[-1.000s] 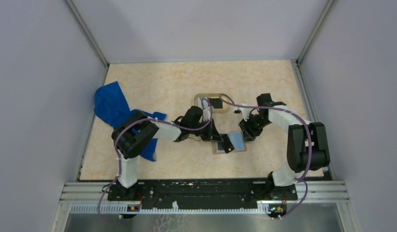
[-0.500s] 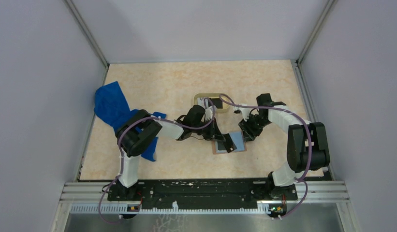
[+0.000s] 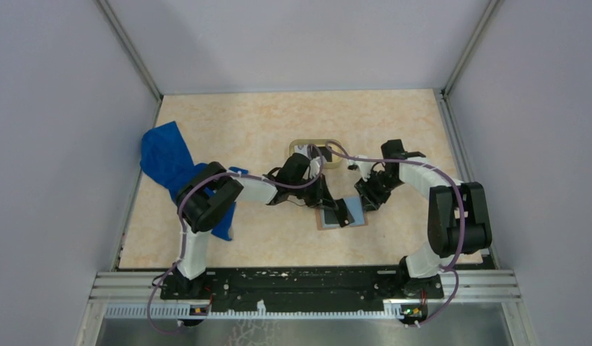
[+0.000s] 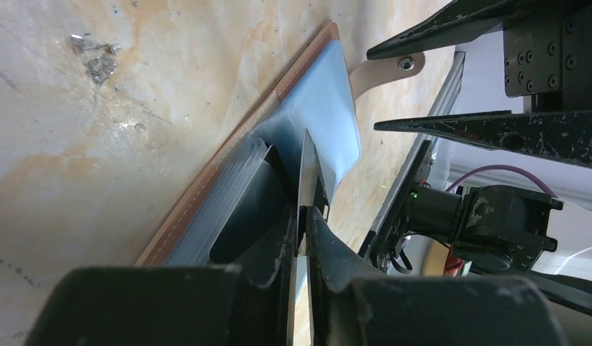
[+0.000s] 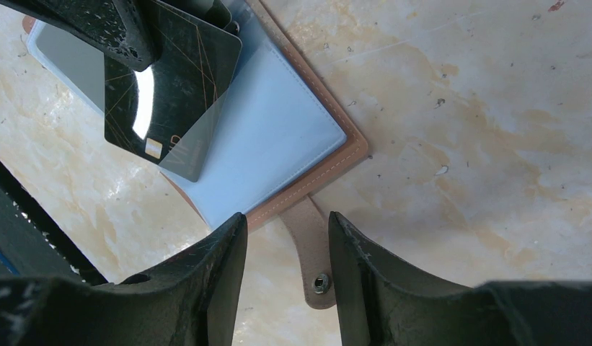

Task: Put the credit cards into the card holder
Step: Insert the credit card into the card holder.

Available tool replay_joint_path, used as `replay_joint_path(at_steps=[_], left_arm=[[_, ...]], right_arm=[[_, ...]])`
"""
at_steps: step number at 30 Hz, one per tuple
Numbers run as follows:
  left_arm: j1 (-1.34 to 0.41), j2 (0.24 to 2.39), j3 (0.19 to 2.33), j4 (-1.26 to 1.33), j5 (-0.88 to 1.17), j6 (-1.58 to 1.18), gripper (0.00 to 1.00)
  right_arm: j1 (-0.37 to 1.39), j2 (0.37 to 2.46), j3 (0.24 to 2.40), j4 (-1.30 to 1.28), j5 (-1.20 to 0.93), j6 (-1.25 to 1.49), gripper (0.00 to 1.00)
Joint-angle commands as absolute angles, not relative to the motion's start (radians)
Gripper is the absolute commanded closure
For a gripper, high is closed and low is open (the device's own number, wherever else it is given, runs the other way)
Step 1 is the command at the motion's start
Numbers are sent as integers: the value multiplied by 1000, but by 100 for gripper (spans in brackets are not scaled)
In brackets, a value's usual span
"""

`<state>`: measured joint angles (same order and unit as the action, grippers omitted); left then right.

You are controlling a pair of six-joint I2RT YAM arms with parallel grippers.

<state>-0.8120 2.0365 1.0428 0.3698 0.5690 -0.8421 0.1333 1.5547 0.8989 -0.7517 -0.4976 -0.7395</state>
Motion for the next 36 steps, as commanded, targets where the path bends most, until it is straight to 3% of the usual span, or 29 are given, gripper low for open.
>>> replay_joint_path(at_steps=[1, 12, 36], left_arm=[[-816, 2079, 1067, 256, 544, -820, 85], [-817, 2100, 1118, 152, 508, -809, 77], [-830, 2130, 1181, 37, 430, -782, 82]], right_arm=[[147, 1551, 935, -760, -516, -742, 54], [155, 1537, 934, -762, -528, -744, 54], [160, 1518, 936, -764, -541, -749, 54]])
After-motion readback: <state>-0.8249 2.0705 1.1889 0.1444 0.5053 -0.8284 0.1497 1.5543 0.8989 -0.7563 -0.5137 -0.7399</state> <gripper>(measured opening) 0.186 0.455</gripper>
